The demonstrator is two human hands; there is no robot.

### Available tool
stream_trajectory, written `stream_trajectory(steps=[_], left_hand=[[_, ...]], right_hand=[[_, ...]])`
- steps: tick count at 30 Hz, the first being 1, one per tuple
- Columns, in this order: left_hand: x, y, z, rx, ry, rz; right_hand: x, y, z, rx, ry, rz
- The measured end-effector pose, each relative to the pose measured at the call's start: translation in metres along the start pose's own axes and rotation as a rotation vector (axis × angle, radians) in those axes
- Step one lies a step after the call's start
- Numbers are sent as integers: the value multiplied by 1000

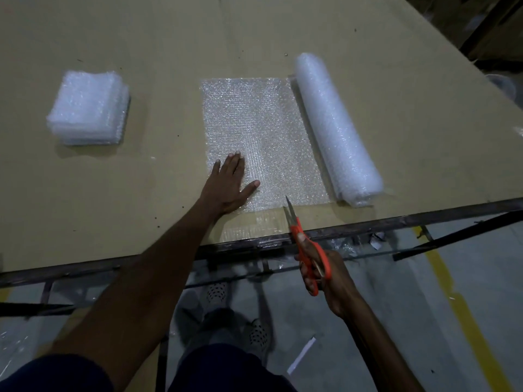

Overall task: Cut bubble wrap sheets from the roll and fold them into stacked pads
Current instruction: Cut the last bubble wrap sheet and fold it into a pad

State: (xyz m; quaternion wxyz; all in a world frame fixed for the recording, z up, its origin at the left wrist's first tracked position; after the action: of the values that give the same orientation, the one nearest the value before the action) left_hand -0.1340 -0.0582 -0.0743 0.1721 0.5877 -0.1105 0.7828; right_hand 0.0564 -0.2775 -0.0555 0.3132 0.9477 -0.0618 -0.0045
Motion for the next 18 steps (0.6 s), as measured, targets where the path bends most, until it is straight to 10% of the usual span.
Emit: stream_trajectory(steps=[18], left_hand=[[-2,0,-2,0,2,27]], right_hand=[[2,-17,0,0,-18,32]])
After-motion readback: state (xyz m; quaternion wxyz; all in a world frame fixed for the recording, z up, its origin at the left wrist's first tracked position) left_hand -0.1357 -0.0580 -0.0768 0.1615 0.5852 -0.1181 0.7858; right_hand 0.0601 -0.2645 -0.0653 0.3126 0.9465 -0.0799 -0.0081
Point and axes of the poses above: each hand's wrist, its own y-axis away from the middle knuckle, its own x-axis out of the back of the hand, z = x × y, the point moved 10 cm from there along -y, towards the middle knuckle, and after that the axes turned 1 degree about y, right-handed, at the moved point
